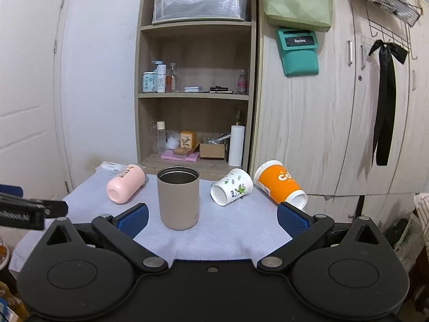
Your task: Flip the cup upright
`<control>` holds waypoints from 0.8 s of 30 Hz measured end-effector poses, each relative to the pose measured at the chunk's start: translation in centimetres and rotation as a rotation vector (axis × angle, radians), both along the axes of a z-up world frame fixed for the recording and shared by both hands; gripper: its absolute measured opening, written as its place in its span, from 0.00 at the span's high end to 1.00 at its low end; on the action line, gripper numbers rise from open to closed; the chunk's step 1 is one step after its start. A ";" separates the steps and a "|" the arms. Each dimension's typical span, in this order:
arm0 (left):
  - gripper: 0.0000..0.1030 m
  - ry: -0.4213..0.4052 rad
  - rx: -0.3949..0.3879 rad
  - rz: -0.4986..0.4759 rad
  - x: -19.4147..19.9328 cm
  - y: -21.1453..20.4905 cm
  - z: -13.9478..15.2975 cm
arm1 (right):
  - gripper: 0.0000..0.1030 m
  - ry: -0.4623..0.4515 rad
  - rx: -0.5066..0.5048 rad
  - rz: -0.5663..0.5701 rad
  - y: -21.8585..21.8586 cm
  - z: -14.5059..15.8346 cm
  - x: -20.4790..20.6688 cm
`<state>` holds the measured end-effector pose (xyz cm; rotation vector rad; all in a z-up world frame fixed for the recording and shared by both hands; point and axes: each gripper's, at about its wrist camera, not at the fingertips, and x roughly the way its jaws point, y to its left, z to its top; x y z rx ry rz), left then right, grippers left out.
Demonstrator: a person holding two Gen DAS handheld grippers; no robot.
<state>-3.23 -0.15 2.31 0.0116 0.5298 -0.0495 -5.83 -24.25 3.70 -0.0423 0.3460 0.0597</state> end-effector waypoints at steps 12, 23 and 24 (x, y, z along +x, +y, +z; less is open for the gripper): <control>0.00 0.027 0.020 -0.006 0.3 -0.5 -0.6 | 0.00 0.009 -0.042 -0.024 0.7 -0.2 -0.1; 0.00 0.054 0.035 0.015 0.8 -0.3 -0.9 | 0.00 0.019 -0.068 -0.039 1.3 -0.4 0.2; 0.00 0.055 0.036 0.016 0.8 -0.2 -1.0 | 0.00 0.019 -0.069 -0.040 1.3 -0.4 0.2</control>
